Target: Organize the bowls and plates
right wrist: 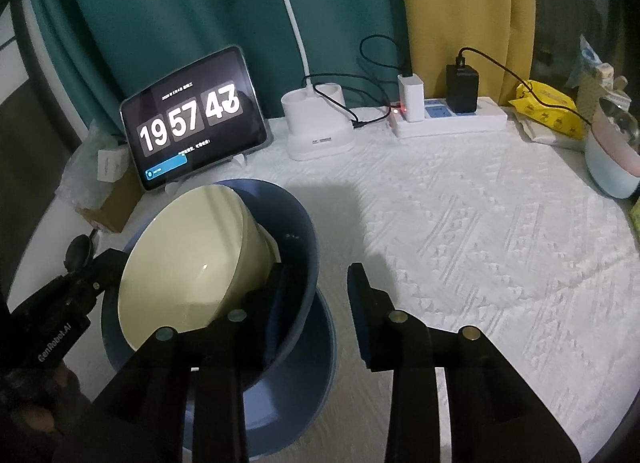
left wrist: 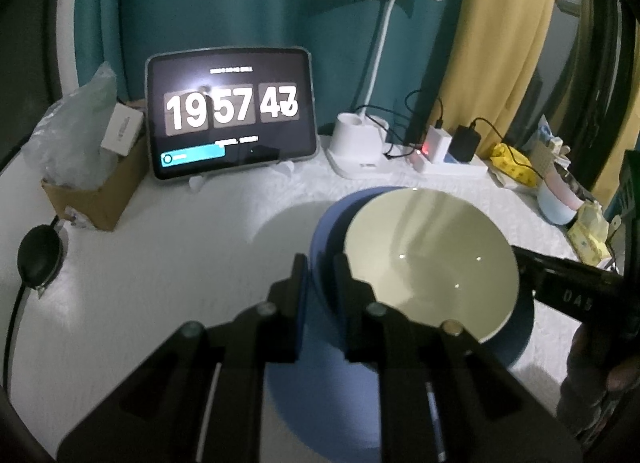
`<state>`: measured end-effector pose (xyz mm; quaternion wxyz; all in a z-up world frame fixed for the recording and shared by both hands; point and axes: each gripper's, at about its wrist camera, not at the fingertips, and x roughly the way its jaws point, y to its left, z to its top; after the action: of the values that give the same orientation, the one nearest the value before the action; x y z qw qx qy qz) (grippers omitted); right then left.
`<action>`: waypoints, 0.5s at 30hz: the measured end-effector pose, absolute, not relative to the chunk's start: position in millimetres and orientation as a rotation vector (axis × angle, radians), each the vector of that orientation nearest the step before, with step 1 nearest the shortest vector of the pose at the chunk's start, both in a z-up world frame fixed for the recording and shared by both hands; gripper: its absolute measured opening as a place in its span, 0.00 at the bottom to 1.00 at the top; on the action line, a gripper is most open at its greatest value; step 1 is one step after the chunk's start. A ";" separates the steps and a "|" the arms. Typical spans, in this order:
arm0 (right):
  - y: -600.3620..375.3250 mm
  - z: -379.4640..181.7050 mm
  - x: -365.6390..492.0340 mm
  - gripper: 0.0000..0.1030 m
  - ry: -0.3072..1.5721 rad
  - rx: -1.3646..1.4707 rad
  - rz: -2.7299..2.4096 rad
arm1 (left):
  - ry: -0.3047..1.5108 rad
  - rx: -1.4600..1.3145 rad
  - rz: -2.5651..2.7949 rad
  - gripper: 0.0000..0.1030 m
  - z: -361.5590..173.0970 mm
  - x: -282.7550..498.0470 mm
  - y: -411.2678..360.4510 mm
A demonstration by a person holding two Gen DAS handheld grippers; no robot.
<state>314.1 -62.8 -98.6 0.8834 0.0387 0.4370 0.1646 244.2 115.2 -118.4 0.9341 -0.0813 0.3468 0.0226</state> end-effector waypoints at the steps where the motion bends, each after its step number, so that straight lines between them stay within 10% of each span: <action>1: -63.5 -97.9 312.7 0.32 0.909 0.080 0.342 | 0.707 -0.166 0.046 0.14 -117.7 242.8 114.8; 15: -69.4 -84.3 288.0 0.34 0.876 0.065 0.332 | 0.650 -0.110 0.082 0.26 -104.6 214.1 101.3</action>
<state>288.0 -69.4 -84.3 0.8917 0.0312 0.4221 0.1601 214.1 101.3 -104.6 0.9453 -0.0540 0.3191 0.0403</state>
